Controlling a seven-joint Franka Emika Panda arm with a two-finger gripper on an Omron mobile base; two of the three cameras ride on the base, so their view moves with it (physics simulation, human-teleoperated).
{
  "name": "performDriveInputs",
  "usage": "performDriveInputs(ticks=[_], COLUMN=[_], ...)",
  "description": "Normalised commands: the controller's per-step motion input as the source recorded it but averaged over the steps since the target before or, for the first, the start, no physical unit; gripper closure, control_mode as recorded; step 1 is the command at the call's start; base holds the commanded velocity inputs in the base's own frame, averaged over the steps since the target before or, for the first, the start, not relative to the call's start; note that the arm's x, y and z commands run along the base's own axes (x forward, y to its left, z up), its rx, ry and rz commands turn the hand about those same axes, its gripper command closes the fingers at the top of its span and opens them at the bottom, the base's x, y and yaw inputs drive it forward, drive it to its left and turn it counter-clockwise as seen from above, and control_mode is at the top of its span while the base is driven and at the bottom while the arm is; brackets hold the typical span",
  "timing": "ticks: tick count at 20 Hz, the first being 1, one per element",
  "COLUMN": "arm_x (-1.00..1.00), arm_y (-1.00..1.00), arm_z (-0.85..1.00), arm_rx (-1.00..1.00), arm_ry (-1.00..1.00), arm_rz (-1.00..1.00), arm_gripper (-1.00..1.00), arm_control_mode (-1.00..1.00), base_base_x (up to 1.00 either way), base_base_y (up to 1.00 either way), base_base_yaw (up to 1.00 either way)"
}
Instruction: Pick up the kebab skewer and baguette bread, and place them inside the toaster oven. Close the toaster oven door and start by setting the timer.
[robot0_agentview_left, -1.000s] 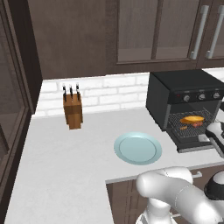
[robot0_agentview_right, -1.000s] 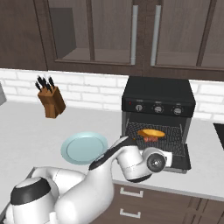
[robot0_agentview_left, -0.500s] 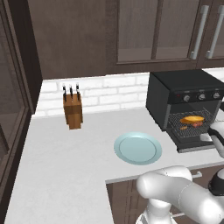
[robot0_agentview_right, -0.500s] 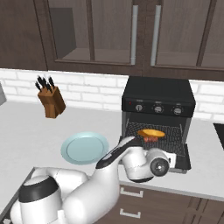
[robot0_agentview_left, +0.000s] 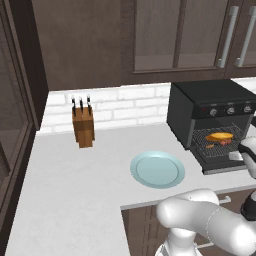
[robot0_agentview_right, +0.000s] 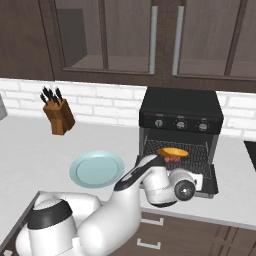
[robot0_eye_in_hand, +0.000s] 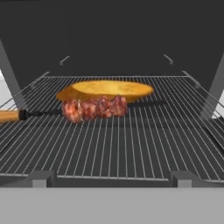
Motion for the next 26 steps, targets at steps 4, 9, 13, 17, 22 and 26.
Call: performDriveInputs(ticks=[4, 9, 13, 17, 22, 26], arm_x=[0.09, 0.06, 0.00, 0.00, 0.00, -0.02], arm_y=[0.00, 0.00, 0.00, 0.00, 0.00, 0.00], arm_z=[0.00, -0.02, -0.18, -0.20, -0.08, 0.00], arm_rx=[0.00, 0.00, 0.00, 0.00, 0.00, 0.00], arm_ry=[0.00, 0.00, 0.00, 0.00, 0.00, 0.00], arm_rz=[0.00, 0.00, 0.00, 0.00, 0.00, 0.00], arm_gripper=[-1.00, -1.00, -1.00, -1.00, -1.00, -1.00], arm_control_mode=[-1.00, -1.00, -1.00, -1.00, -1.00, -1.00], base_base_x=[0.00, 0.00, 0.00, 0.00, 0.00, 0.00], base_base_y=[0.00, 0.00, 0.00, 0.00, 0.00, 0.00], base_base_yaw=[0.00, 0.00, 0.00, 0.00, 0.00, 0.00])
